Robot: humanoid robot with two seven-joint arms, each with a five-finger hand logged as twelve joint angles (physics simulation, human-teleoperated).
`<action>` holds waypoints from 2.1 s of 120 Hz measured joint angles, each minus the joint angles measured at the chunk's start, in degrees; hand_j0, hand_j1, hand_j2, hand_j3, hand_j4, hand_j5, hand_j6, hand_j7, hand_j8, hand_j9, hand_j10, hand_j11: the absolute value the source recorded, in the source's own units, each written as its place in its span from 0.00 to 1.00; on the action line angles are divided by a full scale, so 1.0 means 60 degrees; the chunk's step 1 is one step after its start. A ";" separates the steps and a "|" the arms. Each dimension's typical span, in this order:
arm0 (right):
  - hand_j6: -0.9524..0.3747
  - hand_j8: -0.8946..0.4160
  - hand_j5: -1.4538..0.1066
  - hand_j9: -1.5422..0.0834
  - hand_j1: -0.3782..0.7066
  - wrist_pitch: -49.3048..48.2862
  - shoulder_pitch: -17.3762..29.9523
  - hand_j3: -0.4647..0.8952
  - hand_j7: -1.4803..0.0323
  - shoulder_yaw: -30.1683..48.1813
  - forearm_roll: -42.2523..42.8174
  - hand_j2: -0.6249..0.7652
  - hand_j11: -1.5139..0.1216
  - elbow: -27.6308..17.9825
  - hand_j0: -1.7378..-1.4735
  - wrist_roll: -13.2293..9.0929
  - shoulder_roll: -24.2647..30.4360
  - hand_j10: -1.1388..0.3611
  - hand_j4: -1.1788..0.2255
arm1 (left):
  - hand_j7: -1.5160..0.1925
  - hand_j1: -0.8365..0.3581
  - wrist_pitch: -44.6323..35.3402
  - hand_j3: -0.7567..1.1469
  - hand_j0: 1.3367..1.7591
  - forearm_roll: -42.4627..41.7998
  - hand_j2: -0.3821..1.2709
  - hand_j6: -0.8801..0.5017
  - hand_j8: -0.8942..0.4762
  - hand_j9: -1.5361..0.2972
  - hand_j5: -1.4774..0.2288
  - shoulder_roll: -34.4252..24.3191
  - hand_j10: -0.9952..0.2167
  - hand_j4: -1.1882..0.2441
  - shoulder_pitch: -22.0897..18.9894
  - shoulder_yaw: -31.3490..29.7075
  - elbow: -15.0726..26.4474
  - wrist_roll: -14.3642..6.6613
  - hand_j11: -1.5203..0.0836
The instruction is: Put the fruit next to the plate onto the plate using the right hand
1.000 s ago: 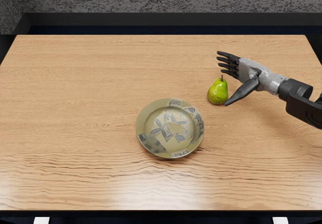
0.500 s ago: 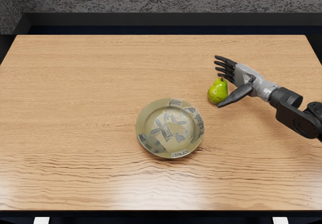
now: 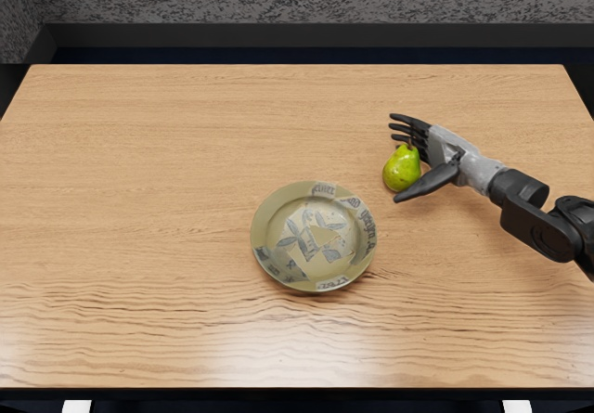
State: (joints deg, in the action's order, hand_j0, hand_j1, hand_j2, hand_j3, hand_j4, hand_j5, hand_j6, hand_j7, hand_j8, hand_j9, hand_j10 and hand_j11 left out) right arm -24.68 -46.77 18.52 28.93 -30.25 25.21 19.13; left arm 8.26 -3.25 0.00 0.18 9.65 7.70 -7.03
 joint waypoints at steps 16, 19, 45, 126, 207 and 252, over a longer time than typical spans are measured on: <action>0.63 0.60 0.84 0.86 0.15 -0.0002 0.0000 0.34 0.88 -0.0009 0.0012 0.44 0.84 0.0012 0.30 0.0013 -0.0017 0.68 0.76 | 0.89 0.99 0.0000 0.40 0.76 0.0000 0.23 0.64 0.65 0.84 0.87 0.0000 0.82 0.83 0.0000 0.0000 0.0002 0.0000 0.95; 0.63 0.59 0.83 0.85 0.16 -0.0002 -0.0001 0.34 0.88 -0.0010 0.0016 0.43 0.83 0.0013 0.30 0.0015 -0.0018 0.68 0.75 | 0.89 0.99 0.0000 0.40 0.76 0.0000 0.23 0.64 0.65 0.84 0.87 0.0000 0.82 0.83 0.0000 0.0001 0.0001 0.0000 0.95; 0.58 0.55 0.78 0.81 0.22 -0.0002 0.0004 0.34 0.83 -0.0054 0.0070 0.43 0.78 0.0017 0.30 0.0030 -0.0022 0.64 0.71 | 0.89 0.99 0.0000 0.40 0.76 0.0000 0.23 0.64 0.65 0.84 0.87 0.0000 0.82 0.83 0.0000 0.0001 0.0004 0.0000 0.95; 0.36 0.34 0.54 0.57 0.52 -0.0005 -0.0005 0.34 0.57 -0.0535 0.0086 0.43 0.55 0.0028 0.31 0.0292 0.0011 0.47 0.50 | 0.89 0.99 0.0000 0.40 0.76 0.0001 0.23 0.64 0.65 0.84 0.87 0.0000 0.82 0.83 0.0000 0.0000 0.0003 -0.0001 0.95; 0.30 0.47 0.30 0.33 0.57 -0.1039 -0.0259 0.34 0.31 -0.0631 0.0166 0.43 0.31 0.0061 0.35 0.0547 0.0240 0.58 0.28 | 0.89 0.99 -0.0001 0.40 0.76 -0.0003 0.23 0.64 0.65 0.84 0.87 0.0000 0.82 0.83 0.0000 -0.0005 0.0003 -0.0002 0.95; 0.28 0.48 0.24 0.29 0.65 -0.1685 -0.0694 0.34 0.29 -0.0607 -0.0517 0.41 0.27 0.0012 0.36 0.0489 0.0525 0.63 0.29 | 0.89 0.99 0.0000 0.40 0.76 -0.0003 0.23 0.64 0.65 0.84 0.87 0.0000 0.82 0.83 0.0000 -0.0005 0.0001 -0.0002 0.95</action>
State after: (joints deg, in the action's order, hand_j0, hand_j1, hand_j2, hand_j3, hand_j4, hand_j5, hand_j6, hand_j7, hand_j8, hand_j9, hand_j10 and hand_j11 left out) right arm -34.79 -50.93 14.88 25.83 -30.18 28.14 22.28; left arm 8.26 -3.27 0.00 0.18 9.62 7.70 -7.04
